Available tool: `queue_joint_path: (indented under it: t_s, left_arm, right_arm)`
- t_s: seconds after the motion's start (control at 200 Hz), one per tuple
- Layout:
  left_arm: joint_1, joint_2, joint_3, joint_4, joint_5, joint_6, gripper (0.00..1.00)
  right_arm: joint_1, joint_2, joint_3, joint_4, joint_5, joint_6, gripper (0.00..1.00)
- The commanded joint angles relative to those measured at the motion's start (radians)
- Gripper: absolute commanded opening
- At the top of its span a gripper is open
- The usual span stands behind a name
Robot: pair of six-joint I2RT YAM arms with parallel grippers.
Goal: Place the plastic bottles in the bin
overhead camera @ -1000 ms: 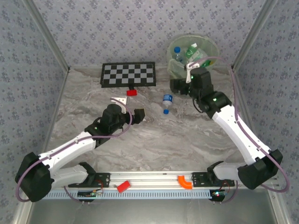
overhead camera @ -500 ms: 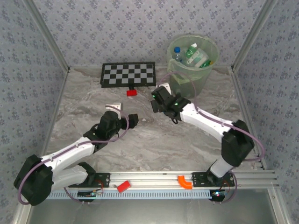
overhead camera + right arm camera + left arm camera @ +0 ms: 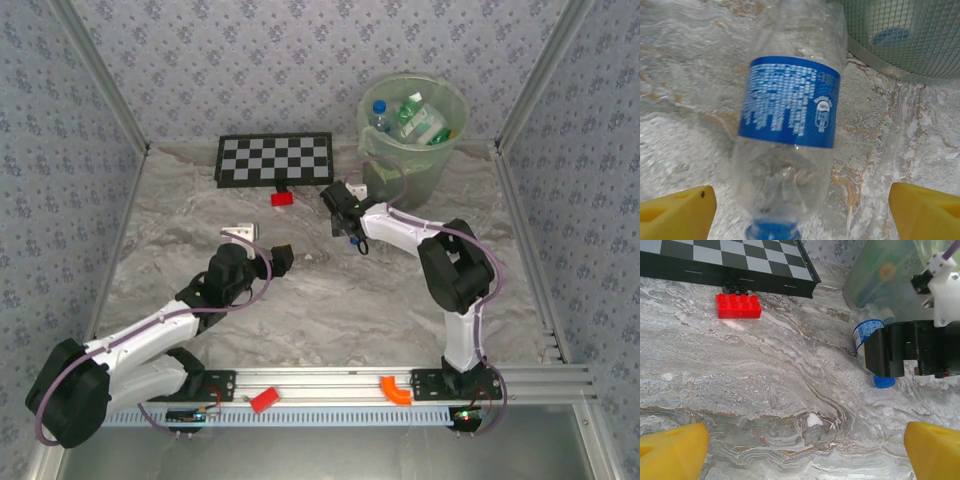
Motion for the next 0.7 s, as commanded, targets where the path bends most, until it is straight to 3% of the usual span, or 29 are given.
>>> queue_joint_path:
  t_s: [0.0, 0.235, 0.335, 0.5, 0.695]
  left_arm:
    - [0.007, 0.0, -0.002, 0.038, 0.011, -0.007, 1.0]
    - [0.008, -0.002, -0.001, 0.036, 0.019, -0.007, 1.0]
    - [0.007, 0.0, 0.0, 0.037, 0.023, -0.007, 1.0]
    - [0.007, 0.001, 0.001, 0.036, 0.024, -0.009, 1.0]
    - [0.007, -0.003, 0.001, 0.035, 0.028, -0.01, 1.0]
  right_arm:
    - [-0.029, 0.05, 0.038, 0.03, -0.053, 0.039, 0.87]
    - [-0.044, 0.092, 0.025, 0.112, -0.122, 0.007, 0.8]
    - [-0.046, 0.101, 0.015, 0.122, -0.132, -0.001, 0.65]
    - [-0.02, 0.06, -0.047, 0.163, -0.133, -0.021, 0.55]
    - [0.043, -0.006, -0.13, 0.163, -0.104, -0.032, 0.54]
